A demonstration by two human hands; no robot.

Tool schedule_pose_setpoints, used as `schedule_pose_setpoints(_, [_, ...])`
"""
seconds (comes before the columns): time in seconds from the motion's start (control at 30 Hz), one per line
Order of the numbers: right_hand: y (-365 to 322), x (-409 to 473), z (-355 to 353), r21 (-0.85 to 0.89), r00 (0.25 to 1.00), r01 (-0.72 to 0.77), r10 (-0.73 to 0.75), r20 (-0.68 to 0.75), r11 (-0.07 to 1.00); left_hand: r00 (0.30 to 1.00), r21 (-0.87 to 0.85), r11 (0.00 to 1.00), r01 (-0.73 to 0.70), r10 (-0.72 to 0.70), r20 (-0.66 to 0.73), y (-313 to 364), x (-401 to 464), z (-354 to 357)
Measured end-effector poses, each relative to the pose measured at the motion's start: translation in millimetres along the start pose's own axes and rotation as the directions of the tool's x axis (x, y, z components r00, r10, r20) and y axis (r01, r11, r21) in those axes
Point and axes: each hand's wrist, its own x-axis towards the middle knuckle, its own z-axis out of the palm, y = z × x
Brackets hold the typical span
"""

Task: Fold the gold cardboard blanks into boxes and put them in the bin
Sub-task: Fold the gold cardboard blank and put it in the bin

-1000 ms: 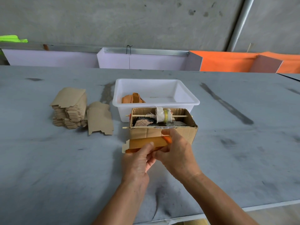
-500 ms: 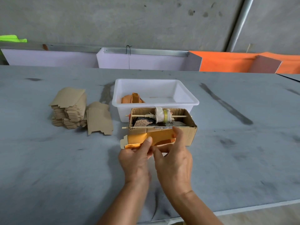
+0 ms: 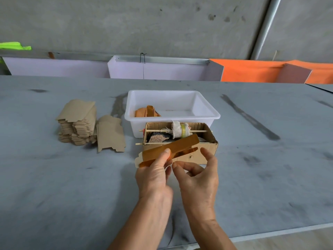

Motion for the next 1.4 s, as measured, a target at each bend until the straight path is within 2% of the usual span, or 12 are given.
schedule_pose_setpoints(0.07, [-1,7,-5,0.1,0.995,-0.066,0.058,0.081,0.993,0.999,0.012,1.0,0.018,-0.018,0.026,2,-1,-1])
schedule_pose_setpoints(0.13, [-4,14,-11,0.143,0.981,-0.082,0.055,0.188,0.986,0.999,0.03,0.999,0.012,-0.013,0.042,4,-2,-2])
schedule_pose_setpoints(0.23, [-8,23,-17,0.075,0.958,0.012,-0.034,0.285,0.997,0.999,0.068,0.998,-0.007,0.004,0.043,6,-5,-2])
schedule_pose_setpoints(0.33, [-9,32,-19,-0.006,0.942,0.146,-0.138,0.306,0.989,0.999,0.088,0.996,0.023,-0.025,0.032,8,-6,0])
schedule_pose_setpoints(0.6, [-5,36,-34,-0.055,0.887,0.331,-0.29,0.36,0.942,0.972,0.244,0.95,0.196,-0.221,0.079,10,-6,-3])
schedule_pose_setpoints(0.77, [2,31,-44,-0.23,0.828,0.539,-0.459,0.323,0.811,0.931,0.341,0.891,0.299,-0.351,0.101,11,-10,-8])
schedule_pose_setpoints(0.9, [4,32,-50,-0.296,0.782,0.617,-0.528,0.33,0.729,0.907,0.423,0.848,0.32,-0.403,0.12,12,-10,-13])
schedule_pose_setpoints(1.1, [8,35,-53,-0.318,0.782,0.616,-0.511,0.357,0.72,0.866,0.494,0.801,0.338,-0.47,0.169,9,-5,-19])
schedule_pose_setpoints(1.3, [21,39,-54,-0.235,0.791,0.578,-0.466,0.396,0.781,0.837,0.432,0.802,0.413,-0.521,0.167,10,1,-20])
schedule_pose_setpoints(1.4, [23,41,-53,-0.238,0.877,0.464,-0.404,0.261,0.854,0.858,0.38,0.837,0.394,-0.483,0.175,9,-2,-19])
